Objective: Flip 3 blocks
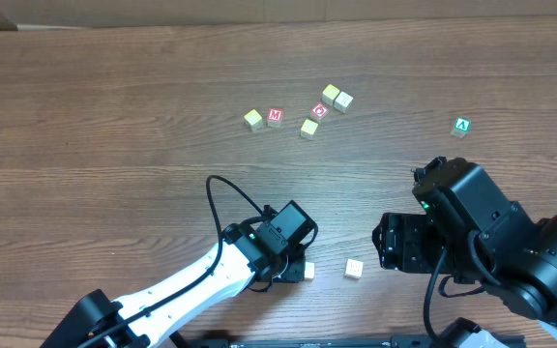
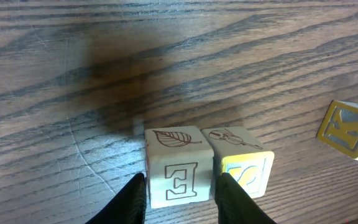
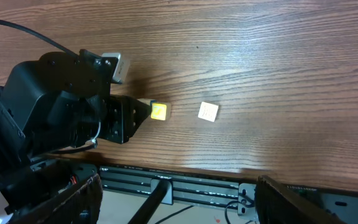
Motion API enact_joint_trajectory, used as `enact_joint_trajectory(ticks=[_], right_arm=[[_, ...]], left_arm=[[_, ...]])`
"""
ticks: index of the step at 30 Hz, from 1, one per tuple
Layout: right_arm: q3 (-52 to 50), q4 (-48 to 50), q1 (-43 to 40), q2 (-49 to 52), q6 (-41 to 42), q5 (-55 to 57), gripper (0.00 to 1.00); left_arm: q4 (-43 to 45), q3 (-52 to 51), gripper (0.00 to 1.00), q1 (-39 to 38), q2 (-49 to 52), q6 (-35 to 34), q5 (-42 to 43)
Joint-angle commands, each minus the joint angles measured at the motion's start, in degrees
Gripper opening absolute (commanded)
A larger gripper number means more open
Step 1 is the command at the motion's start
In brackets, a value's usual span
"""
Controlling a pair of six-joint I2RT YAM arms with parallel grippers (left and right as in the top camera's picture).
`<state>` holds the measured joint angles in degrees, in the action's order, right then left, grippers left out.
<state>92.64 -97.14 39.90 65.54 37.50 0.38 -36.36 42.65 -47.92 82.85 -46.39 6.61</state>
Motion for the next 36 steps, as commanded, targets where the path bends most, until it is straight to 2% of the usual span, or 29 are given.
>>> enact_joint_trajectory(ticks=[1, 12, 18, 19, 21, 22, 25, 29, 33, 34, 36], right_arm=[[1.18, 0.11, 0.11, -0.22, -0.2, -0.09, 0.79], [1.18, 0.81, 0.11, -0.2, -0.17, -0.07, 0.8], [1.18, 1.53, 0.11, -0.04, 0.09, 0.68, 0.8], [1.05, 1.4, 0.11, 0.17, 0.52, 1.55, 0.76], [0.07, 1.42, 0.11, 0.48, 1.62, 2.43, 0.61], [-0.85, 1.51, 0.11, 0.63, 2.08, 2.54, 0.5], [-5.44, 2.14, 0.11, 0.66, 3.34, 2.4, 0.28], [-14.45, 4.5, 0.11, 0.66, 5.42, 1.57, 0.04], [-24.74, 10.16, 0.11, 0.66, 6.27, -1.66, 0.04], [-27.06, 11.82, 0.11, 0.66, 6.27, -2.25, 0.04], [-31.5, 15.21, 0.11, 0.66, 6.27, -3.19, 0.04]], left_arm=[[0.24, -0.52, 0.3, -0.22, 0.31, 0.04, -1.07], [-0.42, 2.27, 0.29, 0.02, -0.79, 1.03, -2.6], [-9.75, 9.99, 0.33, 0.04, -5.2, 1.66, -9.27], [-11.93, 11.61, 0.34, 0.15, -5.92, 1.64, -10.73], [-15.1, 13.81, 0.35, 0.79, -7.06, 1.66, -12.2], [-16.59, 14.67, 0.36, 1.29, -7.69, 1.66, -12.61], [-19.58, 14.97, 0.36, 3.5, -8.76, 1.86, -13.18], [-22.34, 14.05, 0.37, 7.23, -8.7, 3.1, -12.98], [-22.36, 12.37, 0.47, 9.68, -8.7, 5.11, -11.23], [-22.32, 11.91, 0.55, 9.99, -8.7, 5.27, -11.21], [-22.01, 10.84, 0.61, 10.12, -8.7, 5.29, -11.06]])
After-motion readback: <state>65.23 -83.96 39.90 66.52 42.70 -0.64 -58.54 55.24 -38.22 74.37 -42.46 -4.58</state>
